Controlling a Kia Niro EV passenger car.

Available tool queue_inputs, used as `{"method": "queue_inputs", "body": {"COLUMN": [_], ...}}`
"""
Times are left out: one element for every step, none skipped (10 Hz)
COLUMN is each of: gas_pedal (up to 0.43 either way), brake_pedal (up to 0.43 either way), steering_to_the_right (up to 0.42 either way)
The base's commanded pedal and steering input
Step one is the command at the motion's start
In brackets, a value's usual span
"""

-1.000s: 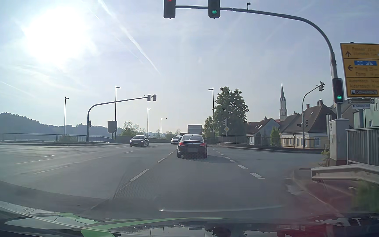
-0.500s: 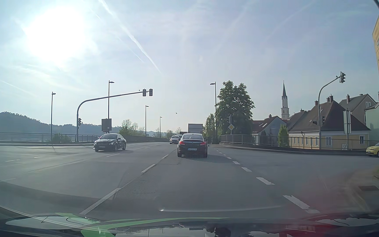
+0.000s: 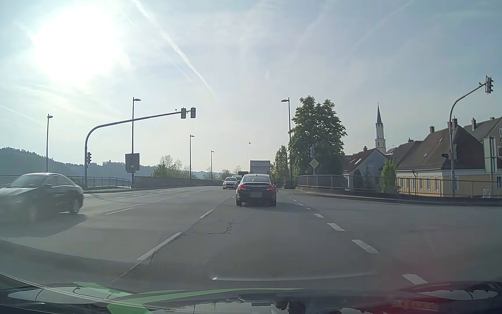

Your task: Follow the waypoints while adhering to traffic rules and regulations

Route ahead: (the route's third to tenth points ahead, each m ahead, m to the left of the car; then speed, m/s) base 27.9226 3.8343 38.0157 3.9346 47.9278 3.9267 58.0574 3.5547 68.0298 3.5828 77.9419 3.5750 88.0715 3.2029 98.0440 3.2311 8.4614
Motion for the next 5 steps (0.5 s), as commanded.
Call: {"method": "queue_inputs", "body": {"gas_pedal": [0.13,0.13,0.13,0.13,0.13], "brake_pedal": [0.0,0.0,0.0,0.0,0.0], "steering_to_the_right": [-0.007,-0.007,-0.005,-0.005,-0.005]}}
